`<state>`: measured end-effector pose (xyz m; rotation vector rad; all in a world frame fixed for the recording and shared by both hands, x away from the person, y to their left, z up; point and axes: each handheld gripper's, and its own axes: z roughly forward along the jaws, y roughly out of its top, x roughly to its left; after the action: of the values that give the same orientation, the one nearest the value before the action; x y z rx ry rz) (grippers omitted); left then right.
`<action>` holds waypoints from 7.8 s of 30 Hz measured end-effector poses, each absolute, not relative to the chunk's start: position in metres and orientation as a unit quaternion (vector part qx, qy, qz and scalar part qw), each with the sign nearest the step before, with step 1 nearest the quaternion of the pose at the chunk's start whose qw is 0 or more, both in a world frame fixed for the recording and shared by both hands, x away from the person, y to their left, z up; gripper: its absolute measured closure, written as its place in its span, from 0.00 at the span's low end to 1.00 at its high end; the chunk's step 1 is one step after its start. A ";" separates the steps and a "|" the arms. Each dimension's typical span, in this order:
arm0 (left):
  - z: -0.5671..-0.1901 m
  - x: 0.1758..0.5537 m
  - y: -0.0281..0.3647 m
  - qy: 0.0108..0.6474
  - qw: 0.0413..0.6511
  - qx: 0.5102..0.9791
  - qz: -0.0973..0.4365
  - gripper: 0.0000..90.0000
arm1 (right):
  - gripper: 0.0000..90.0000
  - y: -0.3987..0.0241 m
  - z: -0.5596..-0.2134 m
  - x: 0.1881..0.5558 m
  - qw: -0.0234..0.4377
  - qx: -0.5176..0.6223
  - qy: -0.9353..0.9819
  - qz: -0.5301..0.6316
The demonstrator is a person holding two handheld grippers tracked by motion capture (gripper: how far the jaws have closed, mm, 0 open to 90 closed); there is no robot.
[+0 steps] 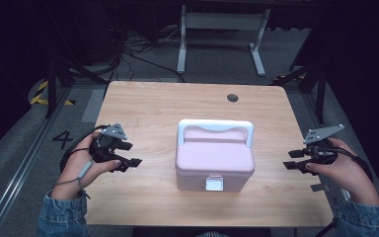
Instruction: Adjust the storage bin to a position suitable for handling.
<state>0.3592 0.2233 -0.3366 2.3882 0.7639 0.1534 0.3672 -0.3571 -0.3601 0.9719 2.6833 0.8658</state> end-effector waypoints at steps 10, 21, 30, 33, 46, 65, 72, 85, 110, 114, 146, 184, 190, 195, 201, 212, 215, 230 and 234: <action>-0.321 0.359 0.201 0.277 0.371 0.884 0.060 0.38 | 0.55 -0.356 -0.357 0.361 0.079 0.327 0.894 0.297; -0.308 0.381 0.155 0.250 0.397 0.880 0.072 0.35 | 0.53 -0.353 -0.359 0.355 0.080 0.328 0.895 0.292; -0.310 0.407 0.135 0.229 0.418 0.878 0.049 0.35 | 0.53 -0.357 -0.361 0.352 0.079 0.335 0.892 0.293; -0.311 0.416 0.128 0.225 0.414 0.881 0.047 0.34 | 0.53 -0.358 -0.362 0.351 0.078 0.338 0.891 0.294; -0.314 0.433 0.105 0.216 0.428 0.877 0.032 0.45 | 0.53 -0.361 -0.364 0.350 0.070 0.348 0.886 0.299; -0.306 0.427 0.097 0.190 0.411 0.890 0.053 0.77 | 0.53 -0.360 -0.364 0.350 0.072 0.350 0.882 0.306; -0.298 0.424 0.097 0.186 0.414 0.890 0.042 0.77 | 0.53 -0.359 -0.363 0.350 0.069 0.349 0.883 0.307; -0.279 0.425 0.098 0.185 0.421 0.887 0.046 0.77 | 0.53 -0.354 -0.358 0.348 0.069 0.336 0.881 0.326; -0.279 0.436 0.102 0.205 0.447 0.870 0.021 0.77 | 0.98 -0.313 -0.349 0.350 0.069 0.221 0.853 0.468; -0.280 0.440 0.105 0.216 0.456 0.863 0.008 0.77 | 1.00 -0.302 -0.353 0.351 0.055 0.200 0.849 0.485; -0.281 0.434 0.116 0.258 0.475 0.838 0.075 0.38 | 1.00 -0.279 -0.359 0.357 0.063 0.186 0.797 0.571; -0.325 0.366 0.158 0.228 0.475 0.839 0.138 0.36 | 1.00 -0.276 -0.346 0.364 0.071 0.221 0.775 0.588; -0.325 0.363 0.150 0.231 0.477 0.835 0.145 0.46 | 1.00 -0.277 -0.347 0.364 0.069 0.223 0.773 0.589; -0.325 0.365 0.145 0.236 0.477 0.833 0.154 0.47 | 1.00 -0.277 -0.347 0.364 0.066 0.225 0.772 0.591; -0.322 0.368 0.138 0.213 0.484 0.834 0.160 0.46 | 1.00 -0.276 -0.347 0.365 0.062 0.226 0.771 0.592; -0.320 0.369 0.125 0.196 0.486 0.836 0.163 0.46 | 1.00 -0.276 -0.347 0.366 0.057 0.233 0.768 0.594; -0.320 0.370 0.124 0.197 0.488 0.834 0.164 0.48 | 1.00 -0.277 -0.347 0.366 0.056 0.234 0.769 0.593; -0.313 0.377 0.124 0.195 0.488 0.833 0.174 0.53 | 0.97 -0.282 -0.341 0.360 0.066 0.237 0.772 0.586; -0.305 0.382 0.123 0.194 0.489 0.831 0.178 0.55 | 0.97 -0.289 -0.337 0.356 0.072 0.237 0.769 0.589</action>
<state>0.3822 0.1231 -0.3050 2.0198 0.4708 0.4330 0.3561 -0.2888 -0.3371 0.7127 2.3107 1.7699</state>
